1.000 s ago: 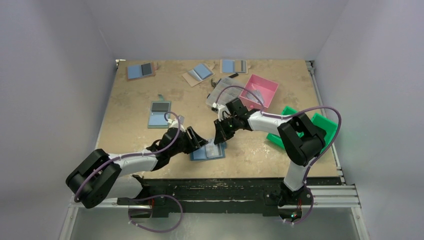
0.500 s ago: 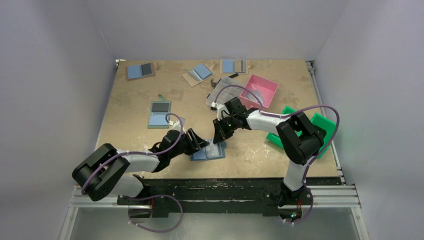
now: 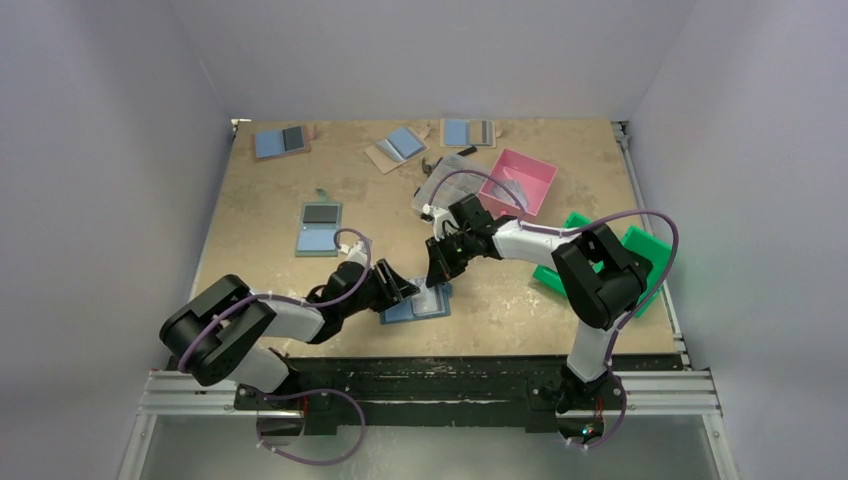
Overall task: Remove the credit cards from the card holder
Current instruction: Remove the credit card from the card holder.
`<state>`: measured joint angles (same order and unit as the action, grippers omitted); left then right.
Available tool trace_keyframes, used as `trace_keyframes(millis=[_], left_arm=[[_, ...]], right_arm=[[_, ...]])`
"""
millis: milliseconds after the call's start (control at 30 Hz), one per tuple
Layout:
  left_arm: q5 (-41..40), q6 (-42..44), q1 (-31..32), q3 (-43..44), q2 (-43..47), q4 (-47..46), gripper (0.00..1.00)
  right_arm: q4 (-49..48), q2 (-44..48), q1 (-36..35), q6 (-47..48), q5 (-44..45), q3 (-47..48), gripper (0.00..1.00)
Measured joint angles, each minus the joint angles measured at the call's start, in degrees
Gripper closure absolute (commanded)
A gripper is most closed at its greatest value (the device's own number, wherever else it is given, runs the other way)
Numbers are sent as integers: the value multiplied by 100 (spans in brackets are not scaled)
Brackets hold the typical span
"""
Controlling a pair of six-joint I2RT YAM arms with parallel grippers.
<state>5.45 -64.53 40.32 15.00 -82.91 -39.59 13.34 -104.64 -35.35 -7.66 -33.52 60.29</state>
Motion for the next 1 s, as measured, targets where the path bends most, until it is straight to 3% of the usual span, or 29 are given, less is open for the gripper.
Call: trace_keyframes(millis=[367,467,633,867,1000], left_arm=[[42,-109,-11,-79,-575,-811,66],[72,-205,-13,-114,-787,-1113,75],[28,-262,-20,-203,-933,-1329,100],[24,-275,-44,-393,-951,-1668,100],[26,-210,-48,-557,-905,-1853,100]], right_arm=[[44,-26,0,0,-22,35,93],[44,-42,4,2,-24,55,93],[44,-42,7,4,-42,57,92],[129,-87,4,68,-170,127,89],[306,-101,20,260,-223,214,77]])
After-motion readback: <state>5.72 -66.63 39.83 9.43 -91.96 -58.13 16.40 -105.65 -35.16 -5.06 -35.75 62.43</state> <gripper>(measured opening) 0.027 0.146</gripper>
